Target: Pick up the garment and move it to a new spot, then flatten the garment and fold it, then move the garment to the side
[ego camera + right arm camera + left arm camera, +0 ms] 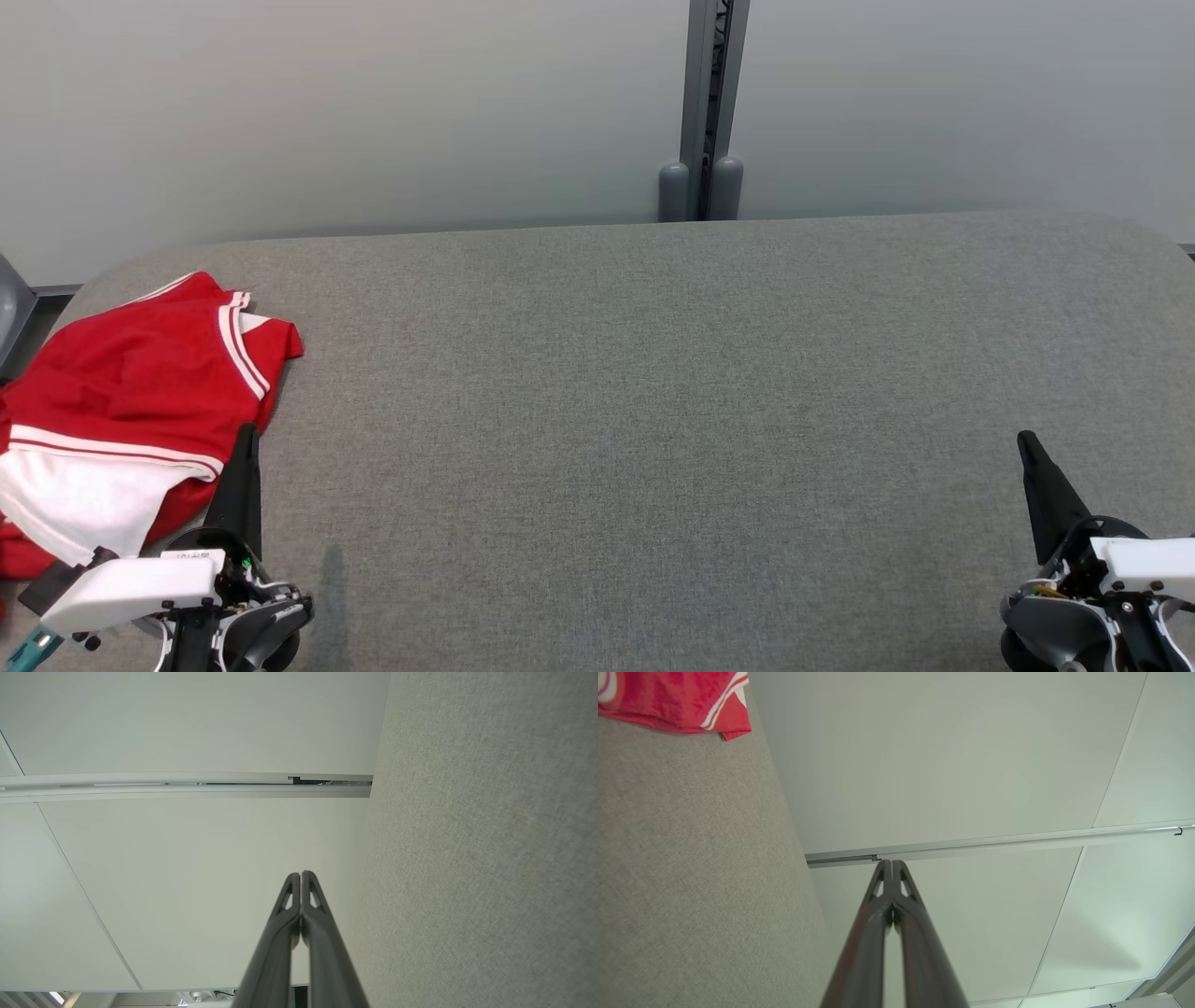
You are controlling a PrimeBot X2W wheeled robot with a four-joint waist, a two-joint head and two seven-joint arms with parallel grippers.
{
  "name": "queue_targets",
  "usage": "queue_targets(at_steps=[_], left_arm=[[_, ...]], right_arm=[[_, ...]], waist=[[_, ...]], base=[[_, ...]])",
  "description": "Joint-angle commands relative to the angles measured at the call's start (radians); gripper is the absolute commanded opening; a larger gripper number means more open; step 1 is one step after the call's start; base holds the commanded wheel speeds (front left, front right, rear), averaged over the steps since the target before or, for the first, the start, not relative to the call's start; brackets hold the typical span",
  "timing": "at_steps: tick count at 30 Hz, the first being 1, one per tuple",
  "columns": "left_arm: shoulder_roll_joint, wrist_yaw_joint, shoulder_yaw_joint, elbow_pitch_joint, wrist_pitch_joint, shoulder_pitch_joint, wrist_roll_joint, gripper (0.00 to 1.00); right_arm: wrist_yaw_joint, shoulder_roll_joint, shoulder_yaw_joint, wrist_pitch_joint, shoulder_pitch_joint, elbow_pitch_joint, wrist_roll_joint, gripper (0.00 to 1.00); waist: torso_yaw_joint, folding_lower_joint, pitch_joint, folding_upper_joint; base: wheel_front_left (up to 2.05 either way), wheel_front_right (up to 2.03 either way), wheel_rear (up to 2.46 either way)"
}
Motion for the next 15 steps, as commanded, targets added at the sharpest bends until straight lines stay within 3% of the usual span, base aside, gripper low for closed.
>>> queue_targets(at_steps=[1, 15], left_arm=[[0.003, -0.004, 0.002, 0.0, 0.003, -0.014, -0.001, 0.0], [0.003, -0.004, 0.002, 0.0, 0.003, -0.014, -0.001, 0.0]], right_arm=[[0.001, -0.006, 0.0, 0.001, -0.004, 0.002, -0.003, 0.0], [0.001, -0.006, 0.0, 0.001, -0.004, 0.002, -0.003, 0.0]], waist=[[0.0, 0.0, 0.0, 0.0], [0.0, 0.0, 0.0, 0.0]], base=[[0.0, 0.0, 0.0], [0.0, 0.0, 0.0]])
